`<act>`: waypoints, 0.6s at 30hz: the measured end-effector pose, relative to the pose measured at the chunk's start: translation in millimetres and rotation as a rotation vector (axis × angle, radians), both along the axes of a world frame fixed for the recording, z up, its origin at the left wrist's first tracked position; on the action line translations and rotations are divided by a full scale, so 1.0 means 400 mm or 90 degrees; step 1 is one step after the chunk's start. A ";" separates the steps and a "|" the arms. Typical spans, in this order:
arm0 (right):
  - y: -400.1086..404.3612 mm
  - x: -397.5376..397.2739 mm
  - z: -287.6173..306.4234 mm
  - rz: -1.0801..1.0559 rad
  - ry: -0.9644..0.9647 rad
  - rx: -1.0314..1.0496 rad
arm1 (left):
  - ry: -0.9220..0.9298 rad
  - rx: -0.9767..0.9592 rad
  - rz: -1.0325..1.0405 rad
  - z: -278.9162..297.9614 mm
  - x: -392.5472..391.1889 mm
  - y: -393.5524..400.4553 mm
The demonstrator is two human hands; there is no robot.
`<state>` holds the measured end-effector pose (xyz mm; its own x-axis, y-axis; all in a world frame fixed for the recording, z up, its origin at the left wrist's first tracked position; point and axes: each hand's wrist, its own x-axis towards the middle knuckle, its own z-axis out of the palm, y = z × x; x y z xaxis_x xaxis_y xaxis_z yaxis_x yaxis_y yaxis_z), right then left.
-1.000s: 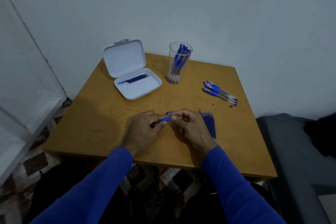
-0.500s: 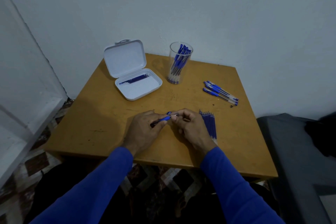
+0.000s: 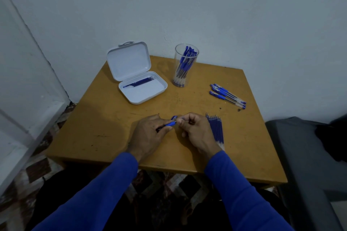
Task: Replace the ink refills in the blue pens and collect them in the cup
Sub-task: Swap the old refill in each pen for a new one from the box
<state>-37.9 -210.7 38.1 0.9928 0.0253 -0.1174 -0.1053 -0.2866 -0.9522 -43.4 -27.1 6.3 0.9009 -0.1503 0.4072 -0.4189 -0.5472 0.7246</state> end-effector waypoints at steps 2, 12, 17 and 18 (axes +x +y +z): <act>-0.001 0.001 0.007 0.001 0.006 0.005 | 0.005 0.002 0.017 0.002 0.001 -0.001; 0.033 0.054 0.019 -0.005 -0.047 -0.308 | 0.012 -0.025 0.071 0.011 -0.003 -0.004; 0.061 0.057 0.032 0.041 -0.059 -0.400 | 0.012 -0.023 0.068 0.006 -0.003 -0.001; 0.061 0.057 0.035 0.042 -0.052 -0.391 | 0.014 -0.022 0.067 0.005 -0.002 -0.001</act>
<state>-15.2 -186.4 51.9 0.9978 0.0396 -0.0539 -0.0020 -0.7880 -0.6157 -44.3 -27.7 8.2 0.9200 -0.0409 0.3899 -0.3437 -0.5624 0.7520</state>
